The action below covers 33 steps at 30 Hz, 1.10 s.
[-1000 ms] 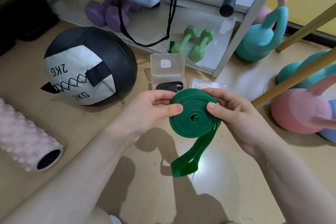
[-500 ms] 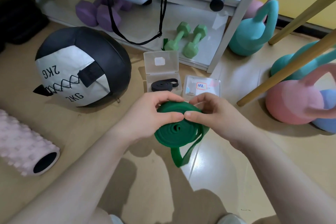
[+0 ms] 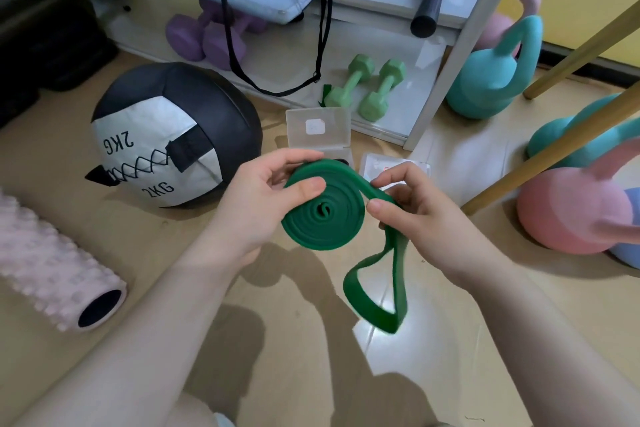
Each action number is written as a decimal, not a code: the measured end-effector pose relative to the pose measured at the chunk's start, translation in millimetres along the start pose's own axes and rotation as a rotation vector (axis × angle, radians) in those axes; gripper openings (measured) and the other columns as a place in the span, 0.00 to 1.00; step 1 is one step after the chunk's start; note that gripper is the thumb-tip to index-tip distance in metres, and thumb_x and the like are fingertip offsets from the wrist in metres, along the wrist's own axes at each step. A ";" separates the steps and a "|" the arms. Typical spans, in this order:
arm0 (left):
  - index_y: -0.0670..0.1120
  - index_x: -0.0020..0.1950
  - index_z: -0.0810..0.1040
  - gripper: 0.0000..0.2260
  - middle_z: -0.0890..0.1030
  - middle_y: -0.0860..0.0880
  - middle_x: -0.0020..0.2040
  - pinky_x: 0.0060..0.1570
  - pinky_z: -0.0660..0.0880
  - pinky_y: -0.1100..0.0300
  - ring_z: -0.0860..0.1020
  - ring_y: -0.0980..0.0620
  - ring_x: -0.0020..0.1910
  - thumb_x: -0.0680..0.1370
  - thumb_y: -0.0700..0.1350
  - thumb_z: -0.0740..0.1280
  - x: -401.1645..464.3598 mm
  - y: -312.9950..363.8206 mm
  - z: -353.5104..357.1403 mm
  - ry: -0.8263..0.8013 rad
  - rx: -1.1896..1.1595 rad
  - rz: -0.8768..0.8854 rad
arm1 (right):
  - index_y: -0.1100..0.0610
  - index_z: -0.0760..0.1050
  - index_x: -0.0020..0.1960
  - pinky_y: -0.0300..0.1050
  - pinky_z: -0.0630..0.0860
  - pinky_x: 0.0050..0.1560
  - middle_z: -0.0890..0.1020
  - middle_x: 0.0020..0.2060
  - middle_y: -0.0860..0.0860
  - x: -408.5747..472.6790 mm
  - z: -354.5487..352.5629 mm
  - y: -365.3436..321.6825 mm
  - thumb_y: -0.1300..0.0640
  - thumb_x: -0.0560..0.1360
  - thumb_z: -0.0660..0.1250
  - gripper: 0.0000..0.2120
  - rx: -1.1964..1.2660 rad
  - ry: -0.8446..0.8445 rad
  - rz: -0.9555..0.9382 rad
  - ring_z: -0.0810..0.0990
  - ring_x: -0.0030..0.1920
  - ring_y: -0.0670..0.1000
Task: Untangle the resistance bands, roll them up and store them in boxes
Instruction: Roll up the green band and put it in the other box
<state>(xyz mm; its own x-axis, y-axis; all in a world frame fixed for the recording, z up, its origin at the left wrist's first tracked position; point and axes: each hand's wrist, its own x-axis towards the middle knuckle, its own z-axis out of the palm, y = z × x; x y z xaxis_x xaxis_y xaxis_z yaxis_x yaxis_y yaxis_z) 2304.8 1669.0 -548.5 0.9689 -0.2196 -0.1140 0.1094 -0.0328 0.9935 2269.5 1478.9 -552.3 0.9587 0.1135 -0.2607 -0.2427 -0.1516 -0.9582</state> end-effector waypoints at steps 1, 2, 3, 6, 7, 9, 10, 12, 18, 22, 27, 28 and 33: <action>0.47 0.51 0.79 0.12 0.82 0.52 0.45 0.42 0.76 0.67 0.80 0.59 0.43 0.72 0.33 0.67 1.1 -1.3 1.7 0.013 -0.007 -0.003 | 0.50 0.71 0.48 0.31 0.71 0.34 0.76 0.37 0.47 0.3 0.2 0.6 0.57 0.74 0.66 0.05 -0.006 0.025 0.011 0.75 0.36 0.45; 0.48 0.51 0.79 0.12 0.82 0.51 0.45 0.43 0.77 0.65 0.80 0.58 0.44 0.72 0.33 0.67 2.4 -2.4 3.1 0.022 -0.008 -0.005 | 0.49 0.71 0.48 0.32 0.72 0.37 0.77 0.40 0.47 0.7 0.5 1.8 0.55 0.74 0.66 0.05 -0.007 0.044 0.019 0.76 0.39 0.47; 0.48 0.51 0.79 0.12 0.82 0.50 0.46 0.44 0.77 0.64 0.80 0.57 0.44 0.73 0.33 0.67 3.7 -3.5 3.9 0.031 -0.011 -0.007 | 0.48 0.71 0.48 0.34 0.73 0.42 0.78 0.44 0.46 1.0 1.3 3.7 0.54 0.74 0.66 0.05 -0.001 0.060 0.019 0.77 0.43 0.50; 0.49 0.50 0.79 0.11 0.82 0.50 0.46 0.44 0.79 0.62 0.81 0.55 0.44 0.73 0.34 0.67 4.2 -6.0 8.0 0.079 -0.052 -0.019 | 0.49 0.71 0.48 0.37 0.74 0.46 0.80 0.51 0.50 0.4 8.6 9.5 0.56 0.74 0.67 0.06 0.089 0.103 0.002 0.78 0.49 0.53; 0.49 0.49 0.79 0.11 0.82 0.50 0.45 0.44 0.79 0.62 0.81 0.55 0.44 0.73 0.34 0.67 3.4 -7.2 9.2 0.099 -0.078 -0.034 | 0.50 0.71 0.49 0.35 0.74 0.43 0.80 0.50 0.54 -0.5 11.8 10.3 0.57 0.74 0.66 0.06 0.146 0.103 0.003 0.79 0.47 0.52; 0.49 0.50 0.79 0.10 0.83 0.49 0.45 0.42 0.79 0.62 0.81 0.53 0.44 0.74 0.35 0.67 1.6 -9.6 11.8 0.133 -0.149 -0.082 | 0.54 0.71 0.53 0.35 0.76 0.39 0.82 0.47 0.58 -2.5 17.8 10.9 0.60 0.74 0.67 0.09 0.226 0.098 -0.002 0.81 0.42 0.50; 0.48 0.50 0.79 0.10 0.83 0.49 0.45 0.41 0.79 0.62 0.82 0.53 0.43 0.74 0.35 0.66 1.0 -10.4 12.5 0.147 -0.177 -0.105 | 0.55 0.71 0.54 0.37 0.77 0.39 0.82 0.46 0.58 -3.4 20.7 11.4 0.62 0.73 0.68 0.11 0.237 0.110 -0.015 0.81 0.42 0.51; 0.48 0.51 0.78 0.09 0.83 0.49 0.45 0.40 0.79 0.61 0.82 0.53 0.43 0.75 0.36 0.65 -0.4 -10.5 14.1 0.156 -0.226 -0.122 | 0.55 0.73 0.53 0.38 0.78 0.40 0.83 0.45 0.55 -3.3 24.3 12.0 0.64 0.72 0.69 0.12 0.221 0.167 -0.064 0.82 0.42 0.50; 0.46 0.50 0.72 0.08 0.81 0.48 0.46 0.47 0.76 0.54 0.80 0.51 0.43 0.75 0.35 0.63 0.1 -7.8 10.5 -0.035 -0.225 -0.193 | 0.50 0.74 0.52 0.40 0.77 0.51 0.82 0.49 0.49 0.2 5.6 5.7 0.66 0.75 0.65 0.13 0.081 0.109 -0.194 0.80 0.50 0.47; 0.42 0.50 0.68 0.11 0.80 0.45 0.47 0.51 0.75 0.54 0.79 0.50 0.45 0.73 0.36 0.69 4.9 -16.8 -9.2 -0.362 0.282 -0.244 | 0.48 0.72 0.57 0.38 0.75 0.51 0.79 0.49 0.42 -2.0 0.2 13.2 0.60 0.77 0.63 0.12 -0.350 -0.009 -0.189 0.78 0.50 0.43; 0.51 0.53 0.72 0.17 0.80 0.50 0.52 0.47 0.78 0.62 0.81 0.56 0.47 0.68 0.43 0.74 3.9 -13.3 1.6 -0.382 0.267 -0.190 | 0.49 0.73 0.59 0.37 0.74 0.53 0.77 0.49 0.37 2.2 -6.2 16.4 0.59 0.78 0.62 0.11 -0.387 -0.099 -0.161 0.77 0.50 0.40; 0.51 0.54 0.73 0.15 0.79 0.51 0.52 0.46 0.78 0.64 0.81 0.57 0.45 0.71 0.40 0.72 4.4 -12.1 4.6 -0.377 0.260 -0.159 | 0.47 0.73 0.57 0.37 0.74 0.54 0.78 0.49 0.37 3.1 -8.2 15.8 0.60 0.78 0.62 0.11 -0.350 -0.104 -0.163 0.77 0.50 0.39; 0.59 0.56 0.73 0.15 0.77 0.55 0.54 0.45 0.79 0.61 0.81 0.55 0.44 0.72 0.44 0.68 5.4 -9.8 4.2 -0.521 0.303 -0.119 | 0.45 0.69 0.53 0.45 0.78 0.51 0.81 0.47 0.48 2.8 -10.5 17.8 0.58 0.75 0.65 0.11 -0.131 -0.122 -0.095 0.80 0.47 0.47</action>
<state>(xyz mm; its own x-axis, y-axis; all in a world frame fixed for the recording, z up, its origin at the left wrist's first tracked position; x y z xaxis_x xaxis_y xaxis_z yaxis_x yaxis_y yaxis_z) 2308.0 1664.1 -558.9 0.7095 -0.6426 -0.2891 0.0685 -0.3455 0.9359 2269.4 1466.3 -568.9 0.9495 0.2499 -0.1896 -0.1227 -0.2602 -0.9577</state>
